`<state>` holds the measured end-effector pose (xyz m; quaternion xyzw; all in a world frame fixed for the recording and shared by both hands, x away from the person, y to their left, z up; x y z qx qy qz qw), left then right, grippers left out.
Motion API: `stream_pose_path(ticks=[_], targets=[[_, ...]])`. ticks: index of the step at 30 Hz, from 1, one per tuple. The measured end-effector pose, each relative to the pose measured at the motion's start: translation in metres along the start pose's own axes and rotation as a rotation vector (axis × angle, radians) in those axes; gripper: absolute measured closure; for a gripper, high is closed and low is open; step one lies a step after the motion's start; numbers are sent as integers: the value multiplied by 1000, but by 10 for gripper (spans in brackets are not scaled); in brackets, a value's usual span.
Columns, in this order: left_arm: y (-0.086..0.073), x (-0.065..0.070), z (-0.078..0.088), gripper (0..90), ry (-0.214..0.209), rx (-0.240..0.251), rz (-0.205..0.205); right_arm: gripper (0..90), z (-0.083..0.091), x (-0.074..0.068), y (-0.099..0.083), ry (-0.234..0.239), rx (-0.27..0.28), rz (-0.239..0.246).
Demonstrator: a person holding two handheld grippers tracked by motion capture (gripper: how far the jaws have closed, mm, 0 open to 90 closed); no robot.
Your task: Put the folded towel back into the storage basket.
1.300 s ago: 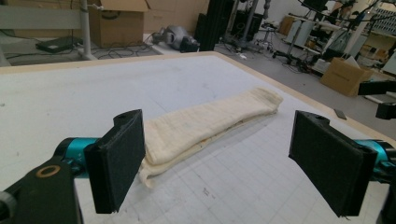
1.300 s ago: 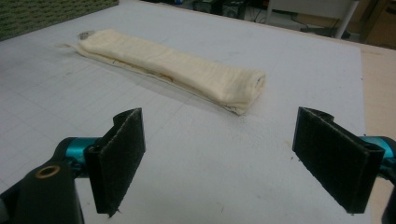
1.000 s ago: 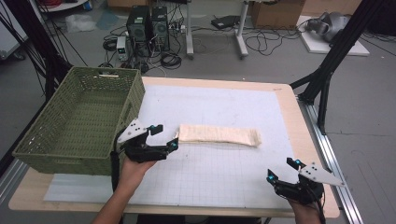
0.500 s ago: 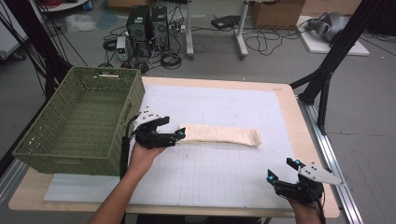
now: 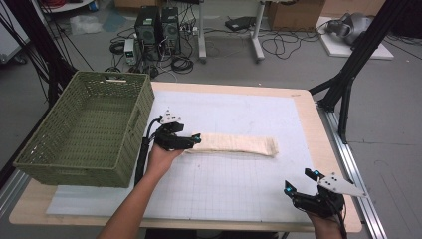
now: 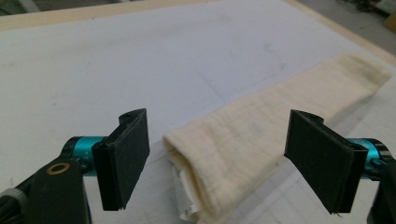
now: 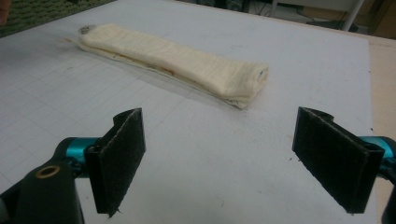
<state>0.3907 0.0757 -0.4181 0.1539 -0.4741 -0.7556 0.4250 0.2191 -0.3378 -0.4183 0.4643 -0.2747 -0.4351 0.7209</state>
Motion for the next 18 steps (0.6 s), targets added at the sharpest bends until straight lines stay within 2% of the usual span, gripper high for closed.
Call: stream_pose_path(ticks=[5,7,11,17,18], targets=[[-5,-3,-10,222,16,-42,8,158,-1,1,0,2,1,0],[-7,-3,-13,224,20,-62,-1,157,-1,0,0,6,-1,1],[-10,-1,-20,241,9,-86,3,158,-1,1,0,6,-1,-6],[-16,1,-27,257,2,-137,-19,158,0,1,-1,9,-2,-11],[-18,2,-27,283,0,-141,-23,158,0,2,-1,10,-1,-8]])
Point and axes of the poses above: each handheld gripper's, and its own axes: z roughly backward along the jaws, y roughly out of its top, x roughly to its right, the point moved 2 cm from there along -z, roughly forward along the jaws
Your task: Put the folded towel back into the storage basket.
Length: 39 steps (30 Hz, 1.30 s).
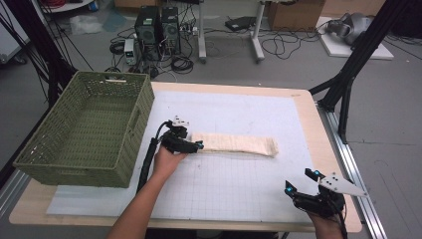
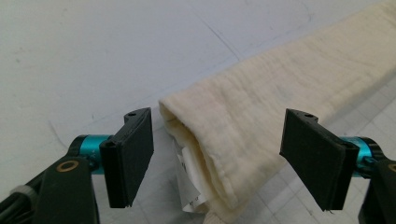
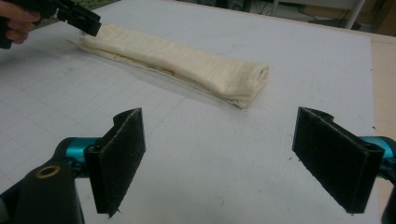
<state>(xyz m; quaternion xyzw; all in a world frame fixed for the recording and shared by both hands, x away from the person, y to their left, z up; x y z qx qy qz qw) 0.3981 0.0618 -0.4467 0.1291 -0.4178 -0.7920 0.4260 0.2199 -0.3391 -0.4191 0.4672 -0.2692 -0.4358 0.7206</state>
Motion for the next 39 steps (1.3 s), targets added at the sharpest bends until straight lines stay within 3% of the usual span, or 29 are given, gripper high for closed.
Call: stream_pose_path(ticks=[4,10,12,13,14,17,23,28,31,35,38,39], targets=[[-5,2,-6,311,-11,-32,-9,157,-1,0,0,4,-6,0],[-7,10,-11,369,13,-63,-83,158,-1,1,0,3,-2,4],[-7,13,-9,443,3,-71,-93,158,0,1,-1,2,-5,-1],[-7,15,-8,516,-13,-74,-103,158,0,1,-1,1,-8,-1],[-8,17,-8,655,-24,-75,-117,158,1,1,-1,0,-4,-5],[-7,23,-8,719,-22,-77,-148,158,1,2,-1,0,-5,-5],[-6,22,-6,815,-18,-67,-119,158,1,2,0,0,-2,-10],[-4,22,0,816,-36,-30,-103,157,1,5,0,-4,2,-15],[-7,20,3,818,-54,5,-62,157,-2,8,1,-20,-5,-30],[-11,19,6,819,-65,20,-58,157,-6,13,7,-38,7,-55],[-11,20,8,819,-75,35,-47,157,-13,18,13,-23,-2,-63],[-11,21,9,818,-78,41,-46,157,-23,23,17,-14,-16,-69]])
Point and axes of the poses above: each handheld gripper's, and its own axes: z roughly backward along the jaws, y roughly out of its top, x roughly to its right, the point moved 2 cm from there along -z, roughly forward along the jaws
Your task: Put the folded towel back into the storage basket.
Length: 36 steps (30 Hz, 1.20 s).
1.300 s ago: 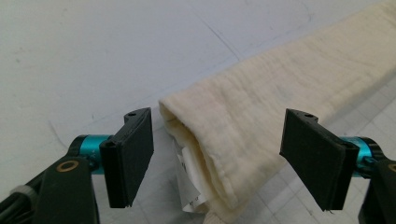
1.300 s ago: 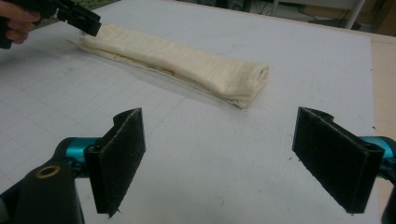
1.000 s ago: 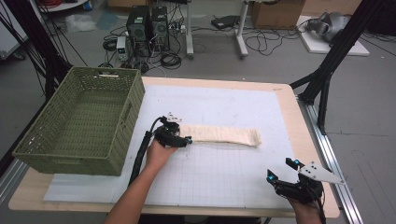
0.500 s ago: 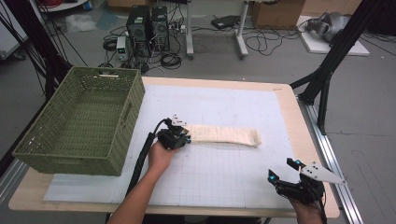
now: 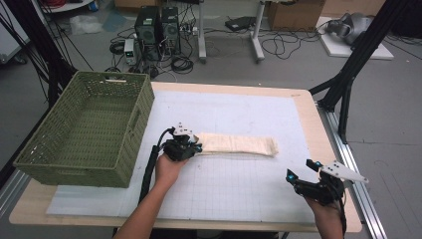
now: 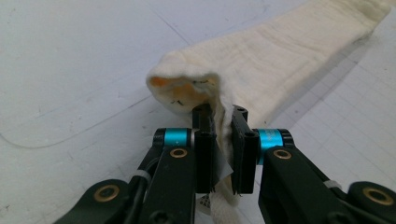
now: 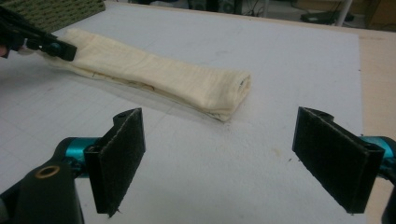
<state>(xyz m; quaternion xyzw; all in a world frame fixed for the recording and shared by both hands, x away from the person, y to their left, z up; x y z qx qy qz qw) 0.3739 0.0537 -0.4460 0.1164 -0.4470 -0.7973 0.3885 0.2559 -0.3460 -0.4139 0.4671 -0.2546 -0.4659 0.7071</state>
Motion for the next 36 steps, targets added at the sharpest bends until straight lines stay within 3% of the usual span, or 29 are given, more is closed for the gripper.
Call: stream_pose_path(ticks=[1,4,9,16,21,25,28,30,36], targets=[[0,0,1,818,-4,5,1,157,0,0,0,0,0,0],[2,1,5,818,-16,25,11,161,-20,4,6,9,-37,-6],[3,0,8,817,-29,41,17,198,-51,6,17,6,-49,15],[3,1,9,816,-37,45,15,235,-75,15,26,-14,-62,14],[2,0,9,816,-37,47,17,251,-94,19,25,-39,-126,9],[1,0,10,815,-38,46,17,330,-111,19,19,-40,-200,-4],[0,-1,11,814,-36,47,19,371,-118,16,15,-29,-241,20],[0,-2,12,814,-37,47,20,377,-121,15,13,-48,-267,42],[-2,-1,11,813,-34,38,8,427,-124,19,9,-22,-287,-15]])
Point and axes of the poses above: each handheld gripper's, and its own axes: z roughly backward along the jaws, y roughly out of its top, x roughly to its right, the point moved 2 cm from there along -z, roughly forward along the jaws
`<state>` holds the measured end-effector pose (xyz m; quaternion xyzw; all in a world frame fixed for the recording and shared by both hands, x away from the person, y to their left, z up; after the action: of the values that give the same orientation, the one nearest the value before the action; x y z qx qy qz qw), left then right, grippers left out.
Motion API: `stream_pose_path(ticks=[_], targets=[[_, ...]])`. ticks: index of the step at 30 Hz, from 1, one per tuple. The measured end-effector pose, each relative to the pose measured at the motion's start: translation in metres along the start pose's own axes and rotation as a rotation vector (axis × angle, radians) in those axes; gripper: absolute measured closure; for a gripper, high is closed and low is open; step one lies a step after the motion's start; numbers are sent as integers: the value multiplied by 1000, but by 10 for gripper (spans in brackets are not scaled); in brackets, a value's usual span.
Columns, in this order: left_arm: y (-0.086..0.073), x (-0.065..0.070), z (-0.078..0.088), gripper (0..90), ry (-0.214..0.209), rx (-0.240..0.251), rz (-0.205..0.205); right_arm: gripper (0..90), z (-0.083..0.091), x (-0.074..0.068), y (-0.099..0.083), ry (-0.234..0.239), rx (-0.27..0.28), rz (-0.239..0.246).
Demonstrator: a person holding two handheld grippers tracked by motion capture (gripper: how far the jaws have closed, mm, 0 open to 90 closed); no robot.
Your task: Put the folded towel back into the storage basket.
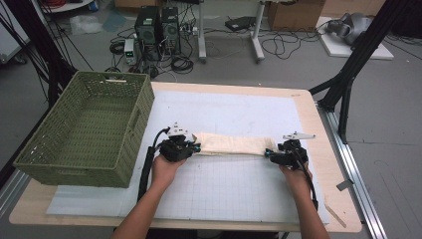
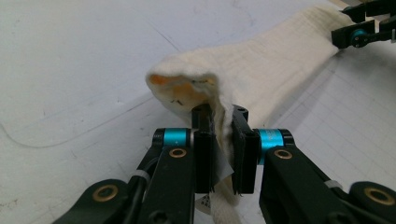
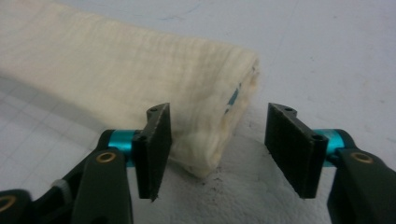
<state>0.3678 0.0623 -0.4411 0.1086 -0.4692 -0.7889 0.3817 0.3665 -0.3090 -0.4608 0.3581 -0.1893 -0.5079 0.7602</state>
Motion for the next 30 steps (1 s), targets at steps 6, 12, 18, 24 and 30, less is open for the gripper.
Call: stream_pose_path(ticks=[6,12,18,24,30], targets=[[-5,-1,-2,813,1,-12,0,530,1,-2,0,13,-14,-16],[-9,0,-1,813,4,-20,-3,789,2,-10,0,72,-24,2],[-8,6,7,814,12,-10,-24,825,4,-15,1,50,-30,67],[-6,10,19,814,8,17,-14,829,9,-14,-1,89,-4,75],[-5,13,43,814,-2,69,-12,829,26,-21,4,148,90,165]])
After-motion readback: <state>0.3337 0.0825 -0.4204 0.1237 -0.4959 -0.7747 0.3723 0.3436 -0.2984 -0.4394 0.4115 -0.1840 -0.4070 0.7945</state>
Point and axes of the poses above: each handheld gripper's, and its own axes: z roughly backward along the jaws, y roughly out of its top, x roughly to its right, the point moved 2 cm from there along -z, roughly forward along the jaws
